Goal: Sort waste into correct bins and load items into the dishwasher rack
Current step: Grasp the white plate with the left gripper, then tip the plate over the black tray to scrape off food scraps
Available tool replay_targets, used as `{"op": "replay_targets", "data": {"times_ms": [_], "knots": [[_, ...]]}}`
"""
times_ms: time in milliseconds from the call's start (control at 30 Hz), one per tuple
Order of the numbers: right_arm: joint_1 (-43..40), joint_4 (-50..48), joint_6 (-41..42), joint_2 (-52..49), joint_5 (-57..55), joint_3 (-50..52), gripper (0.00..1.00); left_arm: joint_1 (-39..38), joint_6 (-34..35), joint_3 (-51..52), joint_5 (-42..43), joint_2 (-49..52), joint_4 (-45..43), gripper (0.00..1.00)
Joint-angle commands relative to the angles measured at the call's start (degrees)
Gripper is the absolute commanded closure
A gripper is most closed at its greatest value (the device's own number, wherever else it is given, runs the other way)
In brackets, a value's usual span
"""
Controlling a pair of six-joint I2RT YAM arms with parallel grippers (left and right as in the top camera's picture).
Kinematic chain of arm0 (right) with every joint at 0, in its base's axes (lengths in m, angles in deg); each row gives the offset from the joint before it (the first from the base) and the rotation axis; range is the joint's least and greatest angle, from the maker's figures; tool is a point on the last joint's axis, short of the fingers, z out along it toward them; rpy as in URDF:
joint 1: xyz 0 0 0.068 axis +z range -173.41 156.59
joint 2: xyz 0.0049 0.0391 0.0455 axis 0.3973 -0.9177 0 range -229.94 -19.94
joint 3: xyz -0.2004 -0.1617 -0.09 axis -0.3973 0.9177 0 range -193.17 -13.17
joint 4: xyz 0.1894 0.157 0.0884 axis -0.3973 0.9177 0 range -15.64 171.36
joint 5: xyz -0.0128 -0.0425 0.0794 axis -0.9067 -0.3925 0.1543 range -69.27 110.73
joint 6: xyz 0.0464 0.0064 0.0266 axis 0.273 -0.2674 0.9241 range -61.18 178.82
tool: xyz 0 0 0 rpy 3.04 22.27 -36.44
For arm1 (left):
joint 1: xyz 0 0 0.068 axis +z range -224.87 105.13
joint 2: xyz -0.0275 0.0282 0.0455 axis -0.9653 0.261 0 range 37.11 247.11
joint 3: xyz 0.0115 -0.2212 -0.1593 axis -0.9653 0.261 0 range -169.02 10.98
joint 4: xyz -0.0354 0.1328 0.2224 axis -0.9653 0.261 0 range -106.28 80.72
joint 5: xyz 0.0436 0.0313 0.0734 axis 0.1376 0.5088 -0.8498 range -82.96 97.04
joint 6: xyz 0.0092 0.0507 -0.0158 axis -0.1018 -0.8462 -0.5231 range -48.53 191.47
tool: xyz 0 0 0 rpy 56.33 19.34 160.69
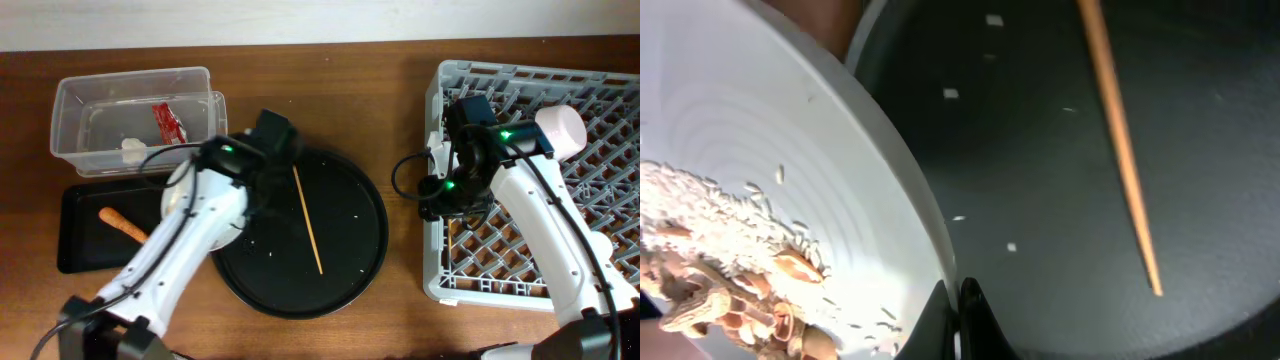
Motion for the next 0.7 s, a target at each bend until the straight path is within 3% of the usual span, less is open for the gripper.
{"op": "replay_targets", "data": {"times_ms": [0, 133, 333, 667], "knots": [[0.26, 0.42, -0.61, -0.02, -0.79, -1.03, 0.49, 6.82, -0.98, -1.33, 0.09, -2.75, 0.28, 1.0], [0.26, 0.66, -0.61, -0.02, -0.79, -1.03, 0.5, 15.17, -7.15, -1.31, 5.9, -2.73, -0.72, 1.0], [0.26, 0.87, -0.59, -0.02, -0.76, -1.03, 0.5, 26.05, -16.11, -1.31, 21.05, -2.73, -4.63, 1.0], [0.26, 1.68, -0.42, -0.02, -0.76, -1.03, 0.5, 40.61, -24.79, -0.74, 44.39, -2.73, -4.13, 1.0]]}}
